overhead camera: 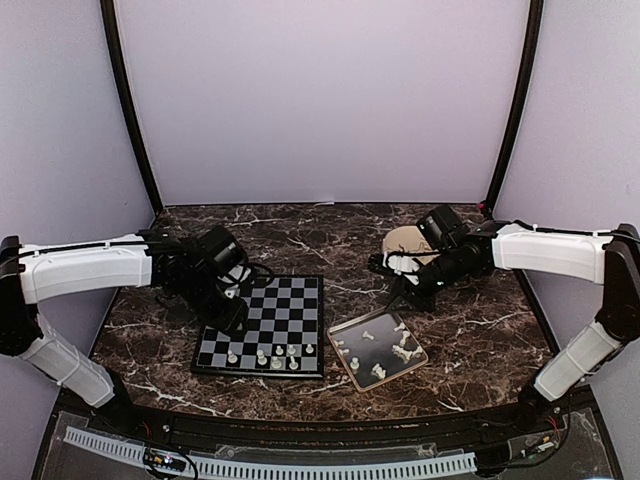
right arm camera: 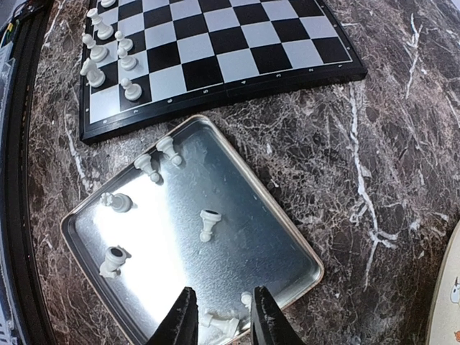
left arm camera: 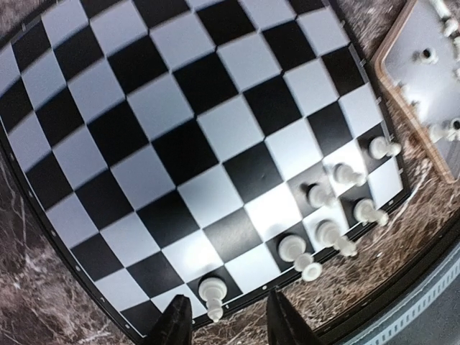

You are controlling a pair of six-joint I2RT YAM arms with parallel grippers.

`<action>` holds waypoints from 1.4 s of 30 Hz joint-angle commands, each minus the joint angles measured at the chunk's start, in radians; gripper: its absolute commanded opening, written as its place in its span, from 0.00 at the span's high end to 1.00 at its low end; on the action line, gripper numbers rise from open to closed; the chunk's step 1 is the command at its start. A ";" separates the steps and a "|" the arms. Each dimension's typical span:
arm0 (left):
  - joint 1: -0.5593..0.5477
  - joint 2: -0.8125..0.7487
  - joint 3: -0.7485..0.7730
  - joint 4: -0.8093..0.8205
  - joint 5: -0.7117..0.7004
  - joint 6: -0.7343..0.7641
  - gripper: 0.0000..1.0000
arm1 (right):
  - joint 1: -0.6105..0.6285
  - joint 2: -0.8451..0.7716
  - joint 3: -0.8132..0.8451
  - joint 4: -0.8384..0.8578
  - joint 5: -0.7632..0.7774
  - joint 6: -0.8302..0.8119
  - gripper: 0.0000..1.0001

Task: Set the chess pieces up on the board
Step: Adjust the rook in the storage box.

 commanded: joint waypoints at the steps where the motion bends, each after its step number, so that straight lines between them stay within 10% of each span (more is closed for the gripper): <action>1: -0.004 -0.045 0.069 0.109 -0.004 0.066 0.61 | 0.002 0.010 0.014 -0.077 0.011 -0.047 0.73; 17: 0.002 0.032 0.042 0.524 0.036 0.108 0.54 | 0.253 0.208 0.116 -0.071 0.136 -0.074 0.64; 42: 0.043 0.022 -0.028 0.589 0.023 0.089 0.53 | 0.341 0.325 0.223 -0.181 0.142 -0.091 0.63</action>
